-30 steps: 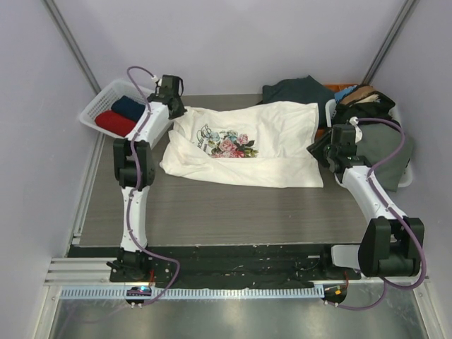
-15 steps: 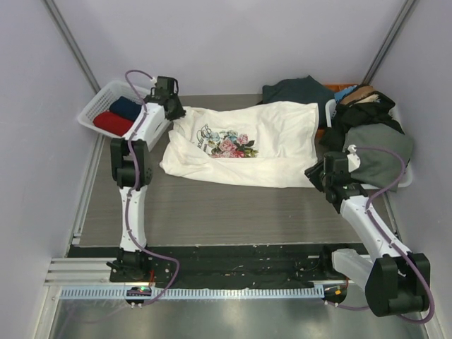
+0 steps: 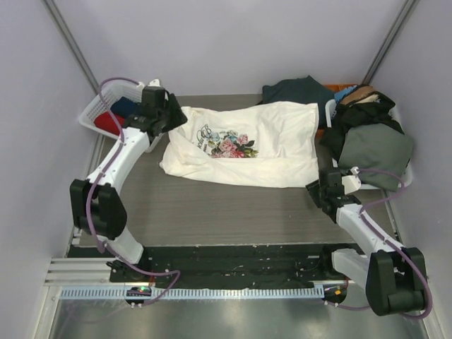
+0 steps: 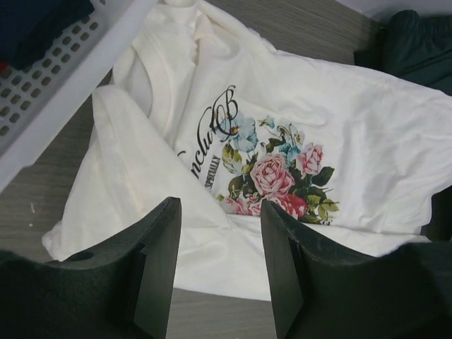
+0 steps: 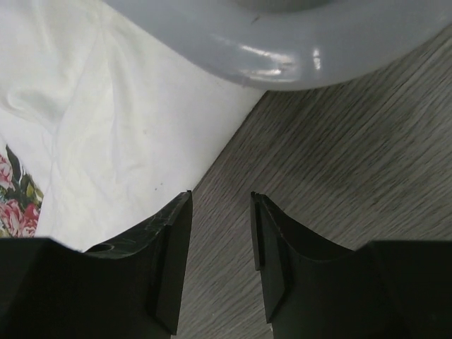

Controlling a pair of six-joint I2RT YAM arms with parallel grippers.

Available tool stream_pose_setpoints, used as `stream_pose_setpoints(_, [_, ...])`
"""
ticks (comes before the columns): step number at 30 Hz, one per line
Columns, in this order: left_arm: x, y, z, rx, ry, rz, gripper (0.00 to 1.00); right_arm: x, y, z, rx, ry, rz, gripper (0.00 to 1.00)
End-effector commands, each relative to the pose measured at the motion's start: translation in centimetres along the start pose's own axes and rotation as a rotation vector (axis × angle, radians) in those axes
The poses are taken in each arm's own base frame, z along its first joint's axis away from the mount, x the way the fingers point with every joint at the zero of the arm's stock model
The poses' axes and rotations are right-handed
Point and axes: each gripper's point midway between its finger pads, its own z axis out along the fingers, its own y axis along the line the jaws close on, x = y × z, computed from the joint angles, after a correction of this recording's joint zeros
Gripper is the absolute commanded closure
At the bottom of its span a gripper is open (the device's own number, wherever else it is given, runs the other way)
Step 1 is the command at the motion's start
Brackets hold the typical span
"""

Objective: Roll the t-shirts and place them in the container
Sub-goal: Fold the T-shirt at the center of the board.

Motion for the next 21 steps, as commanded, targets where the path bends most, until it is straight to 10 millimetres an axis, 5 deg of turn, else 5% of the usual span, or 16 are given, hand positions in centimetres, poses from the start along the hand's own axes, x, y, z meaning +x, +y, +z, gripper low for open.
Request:
stream_pose_setpoints(1, [2.2, 0.6, -1.6, -0.015, -0.042, -0.075, 0.47, -1.6, 0.9, 1.5, 0.000, -0.102, 0.096, 0.53])
stream_pose_setpoints(2, [1.3, 0.3, -3.2, 0.003, -0.104, -0.093, 0.47, -1.7, 1.1, 1.7, -0.004, -0.106, 0.111, 0.53])
stream_pose_setpoints(3, [4.0, 1.5, -3.0, -0.019, -0.069, -0.116, 0.47, -1.7, 1.1, 1.9, -0.006, -0.114, 0.124, 0.53])
stream_pose_setpoints(5, [3.8, 1.5, -4.7, 0.016, -0.132, -0.160, 0.47, -2.1, 1.6, 2.5, -0.020, -0.135, 0.166, 0.54])
stream_pose_setpoints(6, [5.9, 2.9, -4.5, -0.011, -0.106, -0.182, 0.47, -2.1, 1.7, 2.7, -0.019, -0.137, 0.176, 0.53])
stream_pose_setpoints(14, [8.3, 7.7, -7.9, -0.106, -0.210, -0.228, 0.44, -2.8, 2.7, 4.4, -0.006, -0.193, 0.208, 0.55])
stream_pose_setpoints(16, [9.0, 9.0, -8.2, -0.139, -0.226, -0.238, 0.42, -2.6, 2.4, 4.6, 0.024, -0.185, 0.189, 0.66])
stream_pose_setpoints(18, [9.7, 10.4, -7.9, -0.178, -0.226, -0.270, 0.42, -2.8, 2.4, 4.4, 0.027, -0.191, 0.186, 0.99])
stream_pose_setpoints(21, [10.6, 12.1, -6.9, -0.202, -0.200, -0.329, 0.42, -2.3, 1.2, 3.6, 0.051, -0.181, 0.158, 0.99])
